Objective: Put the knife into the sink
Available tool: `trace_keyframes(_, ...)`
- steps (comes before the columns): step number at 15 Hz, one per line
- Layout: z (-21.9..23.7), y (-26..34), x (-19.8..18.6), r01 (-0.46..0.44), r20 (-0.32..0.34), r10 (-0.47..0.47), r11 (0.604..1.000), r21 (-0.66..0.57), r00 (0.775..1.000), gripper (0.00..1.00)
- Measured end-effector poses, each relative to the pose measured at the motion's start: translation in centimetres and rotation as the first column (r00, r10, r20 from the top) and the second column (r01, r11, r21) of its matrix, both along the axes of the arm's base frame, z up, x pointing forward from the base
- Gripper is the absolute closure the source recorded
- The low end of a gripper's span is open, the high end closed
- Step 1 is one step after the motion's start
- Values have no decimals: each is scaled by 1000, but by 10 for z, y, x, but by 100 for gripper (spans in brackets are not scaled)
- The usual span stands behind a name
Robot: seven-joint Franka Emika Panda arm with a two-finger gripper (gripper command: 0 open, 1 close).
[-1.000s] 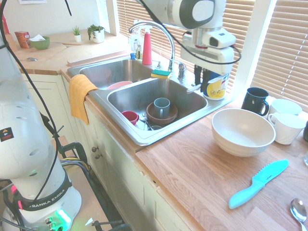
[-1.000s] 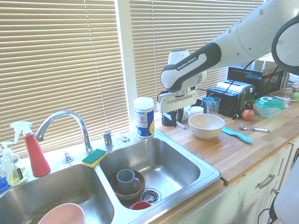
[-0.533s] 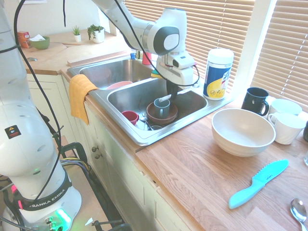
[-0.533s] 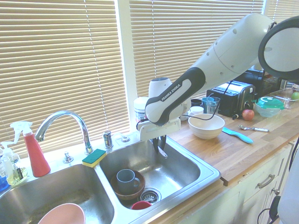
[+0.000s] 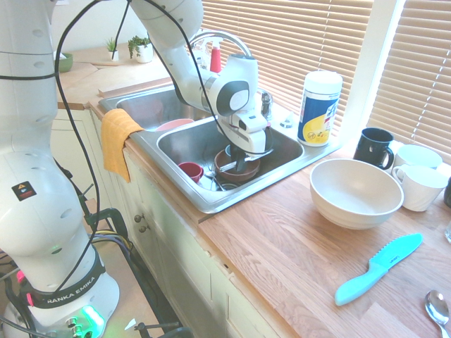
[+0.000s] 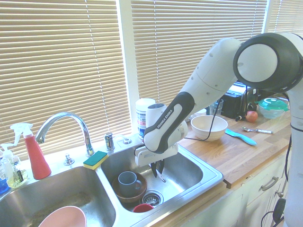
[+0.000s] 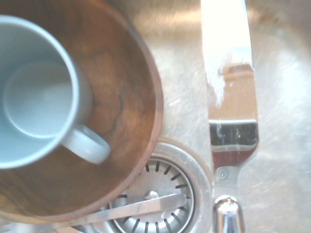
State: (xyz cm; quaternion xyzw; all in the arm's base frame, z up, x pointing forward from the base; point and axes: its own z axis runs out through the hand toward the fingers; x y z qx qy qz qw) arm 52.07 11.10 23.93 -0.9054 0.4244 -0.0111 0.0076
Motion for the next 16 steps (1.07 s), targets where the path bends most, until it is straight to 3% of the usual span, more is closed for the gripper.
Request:
trace_keyframes(13,-77,14,12,-23,-67,21,999,-22,998,100)
trace_keyframes(14,-81,15,12,-25,-73,23,999,-23,997,0)
trace_keyframes(16,-86,16,11,-24,-80,22,999,-23,997,0)
